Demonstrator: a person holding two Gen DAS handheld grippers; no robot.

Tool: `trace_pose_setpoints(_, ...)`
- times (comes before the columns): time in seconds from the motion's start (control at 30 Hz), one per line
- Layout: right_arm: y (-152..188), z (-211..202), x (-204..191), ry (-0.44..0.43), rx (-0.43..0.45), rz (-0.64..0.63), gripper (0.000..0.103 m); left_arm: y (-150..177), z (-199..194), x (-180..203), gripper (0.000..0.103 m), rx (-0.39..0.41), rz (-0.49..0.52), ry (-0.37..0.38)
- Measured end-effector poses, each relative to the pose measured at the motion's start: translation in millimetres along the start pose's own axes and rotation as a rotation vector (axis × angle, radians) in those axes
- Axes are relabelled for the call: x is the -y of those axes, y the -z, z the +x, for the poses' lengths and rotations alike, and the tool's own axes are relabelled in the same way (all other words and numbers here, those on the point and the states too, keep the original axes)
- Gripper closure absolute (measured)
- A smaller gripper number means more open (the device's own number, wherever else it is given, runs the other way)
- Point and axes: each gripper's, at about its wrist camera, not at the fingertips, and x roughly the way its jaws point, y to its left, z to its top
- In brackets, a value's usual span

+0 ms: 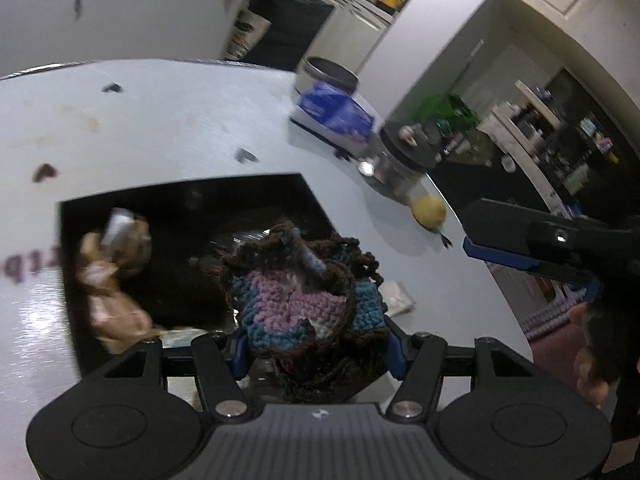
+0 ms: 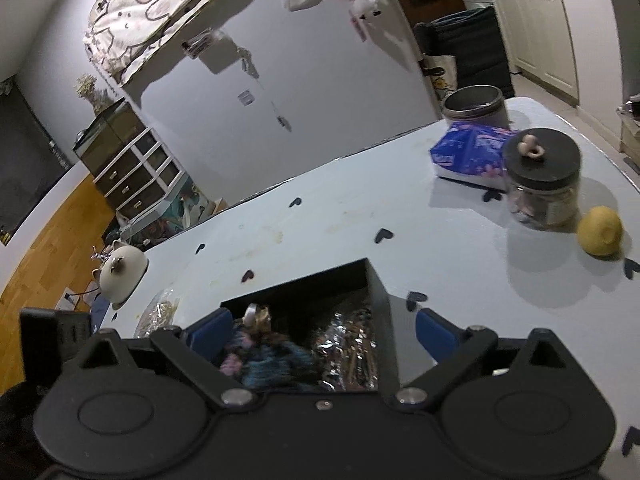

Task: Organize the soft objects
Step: 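Open both tools to release the items and lift away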

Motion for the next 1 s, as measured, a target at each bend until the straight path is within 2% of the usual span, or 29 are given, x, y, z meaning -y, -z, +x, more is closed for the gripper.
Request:
trace_pose_setpoints(0.17,6.1,-12.3,10.2,0.026,0.011,0.022,0.004,2.0,17.5,9.7,0.018,-0.033,-0.008,-0.006)
trace_pose_setpoints(0.3,9.6,-19.0,16.6,0.040,0.018,0.039,0.004,7.2,14.4,7.2,0.018,-0.033,-0.039,-0.003)
trace_pose_setpoints(0.47,11.6,-16.5,15.6,0.026,0.006,0.042,0.004,12.8,1.9,3.7,0.011,-0.012,-0.046,-0.030)
trace_pose_setpoints(0.67,11.8,-12.6,2.8,-0.006,-0.004,0.007,0.004,15.3,-21.4,3.6,0.004,0.029,-0.034,-0.080)
trace_pose_setpoints(1.0,16.7,-17.0,-20.4,-0.037,0.009,-0.060,0.004,18.7,-61.7,0.5,0.000,0.114,-0.049,-0.144)
